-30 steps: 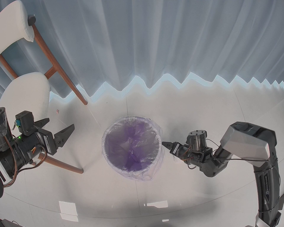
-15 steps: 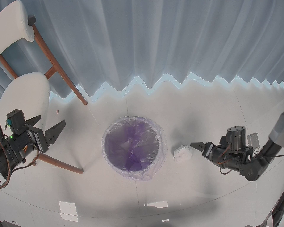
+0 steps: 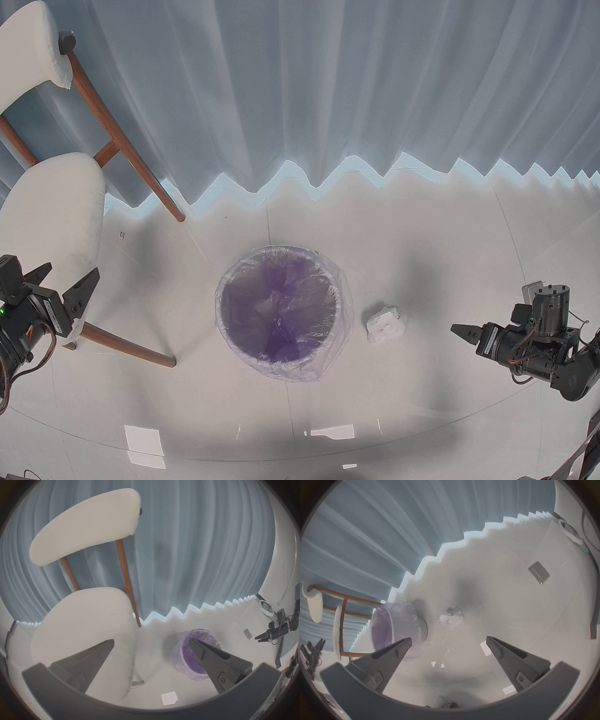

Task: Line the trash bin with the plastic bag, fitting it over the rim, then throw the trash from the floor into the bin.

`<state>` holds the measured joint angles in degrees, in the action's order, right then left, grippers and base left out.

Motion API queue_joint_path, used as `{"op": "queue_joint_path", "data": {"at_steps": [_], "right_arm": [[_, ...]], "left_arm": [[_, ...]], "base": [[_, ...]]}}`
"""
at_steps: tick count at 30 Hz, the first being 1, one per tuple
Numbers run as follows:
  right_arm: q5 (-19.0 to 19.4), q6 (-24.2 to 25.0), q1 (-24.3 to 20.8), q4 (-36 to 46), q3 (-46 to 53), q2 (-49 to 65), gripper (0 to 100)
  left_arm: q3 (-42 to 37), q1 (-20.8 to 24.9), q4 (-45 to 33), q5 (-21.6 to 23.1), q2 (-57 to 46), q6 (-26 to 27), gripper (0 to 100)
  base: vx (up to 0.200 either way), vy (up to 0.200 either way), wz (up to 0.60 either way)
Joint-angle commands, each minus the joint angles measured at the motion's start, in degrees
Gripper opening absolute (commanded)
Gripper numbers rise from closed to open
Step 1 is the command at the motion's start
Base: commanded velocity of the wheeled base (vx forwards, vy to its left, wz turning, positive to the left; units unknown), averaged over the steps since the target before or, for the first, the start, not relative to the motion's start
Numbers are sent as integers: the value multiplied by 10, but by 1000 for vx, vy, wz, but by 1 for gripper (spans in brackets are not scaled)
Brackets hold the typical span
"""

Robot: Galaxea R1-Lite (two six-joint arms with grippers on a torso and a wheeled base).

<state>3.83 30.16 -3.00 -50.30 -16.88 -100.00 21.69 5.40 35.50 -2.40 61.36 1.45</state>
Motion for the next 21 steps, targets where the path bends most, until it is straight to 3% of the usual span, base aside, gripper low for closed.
{"op": "queue_joint_path", "data": {"at_steps": [1,5,16,21], "right_arm": [[0,-32,13,-28,1,-34,100],[0,-101,12,-53,-6,-74,100],[0,-193,11,-168,-58,-182,100],[2,-208,5,-231,-85,-240,100]], "left_arm": [[-9,-31,-3,-15,-22,0,100],[-16,-31,-3,-18,-23,-7,100],[-20,-13,-2,-12,-17,-7,100],[-21,-7,-2,-11,-16,-6,100]], "base": [[0,0,0],[0,0,0],[0,0,0],[0,0,0]]}}
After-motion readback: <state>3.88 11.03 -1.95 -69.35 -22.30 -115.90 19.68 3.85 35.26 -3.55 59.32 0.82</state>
